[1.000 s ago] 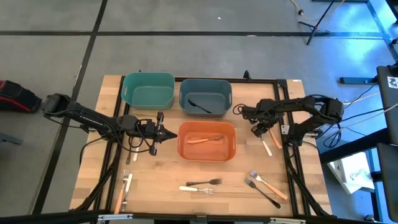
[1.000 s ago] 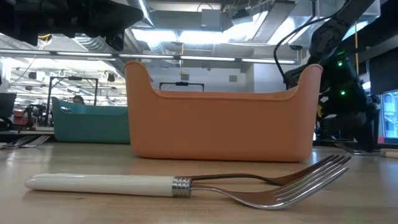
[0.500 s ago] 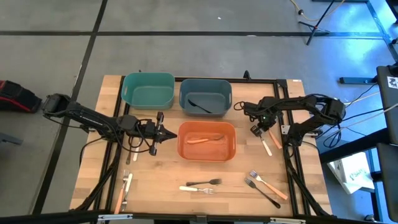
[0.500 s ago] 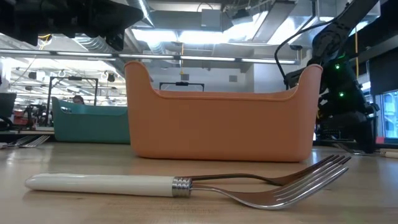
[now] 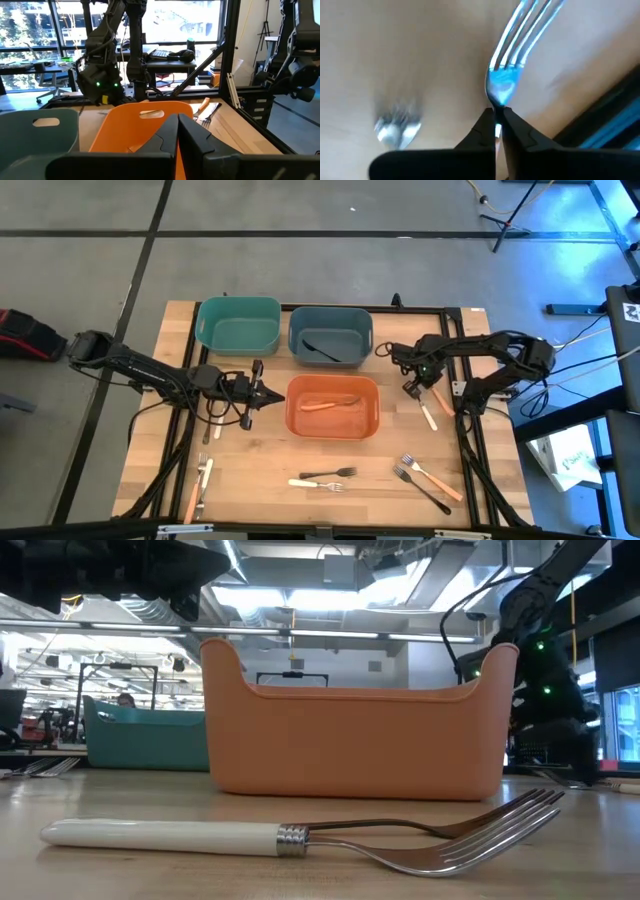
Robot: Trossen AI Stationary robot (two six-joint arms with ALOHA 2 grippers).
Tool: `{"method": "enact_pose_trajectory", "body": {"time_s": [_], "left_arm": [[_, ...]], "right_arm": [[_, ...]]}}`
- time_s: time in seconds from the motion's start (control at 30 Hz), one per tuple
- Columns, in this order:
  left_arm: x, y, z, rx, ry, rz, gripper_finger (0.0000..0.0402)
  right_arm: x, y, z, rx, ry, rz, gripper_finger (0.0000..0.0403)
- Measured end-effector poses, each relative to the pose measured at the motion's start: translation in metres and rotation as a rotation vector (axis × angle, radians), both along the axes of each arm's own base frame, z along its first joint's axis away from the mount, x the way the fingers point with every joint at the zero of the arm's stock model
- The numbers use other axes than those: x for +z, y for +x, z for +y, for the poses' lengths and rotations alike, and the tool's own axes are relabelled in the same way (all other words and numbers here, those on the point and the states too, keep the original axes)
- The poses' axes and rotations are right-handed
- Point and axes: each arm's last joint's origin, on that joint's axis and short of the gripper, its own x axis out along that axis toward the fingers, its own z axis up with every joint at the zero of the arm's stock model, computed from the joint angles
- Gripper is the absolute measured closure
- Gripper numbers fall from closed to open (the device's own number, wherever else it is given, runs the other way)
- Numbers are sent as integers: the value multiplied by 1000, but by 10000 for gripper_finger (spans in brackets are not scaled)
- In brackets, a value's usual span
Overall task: Sort silverware by color (type)
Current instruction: Put the orange fork into the orange bin
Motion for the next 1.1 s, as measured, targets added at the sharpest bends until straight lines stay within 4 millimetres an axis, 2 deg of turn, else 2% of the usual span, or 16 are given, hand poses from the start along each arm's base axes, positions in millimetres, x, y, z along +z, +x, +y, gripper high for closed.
{"method": "enact_pose_trajectory", "body": {"time_s": [0.33,0.73,1.1], "left_arm": [[0,0,0,1,0,-2,395],[1,0,0,1,-1,-7,395],[1,0,0,1,-1,-7,395]], "right_arm": [[48,17,4,76,-111,-117,402],[120,60,27,258,-300,-313,402],[162,77,49,391,-394,-443,402]]}}
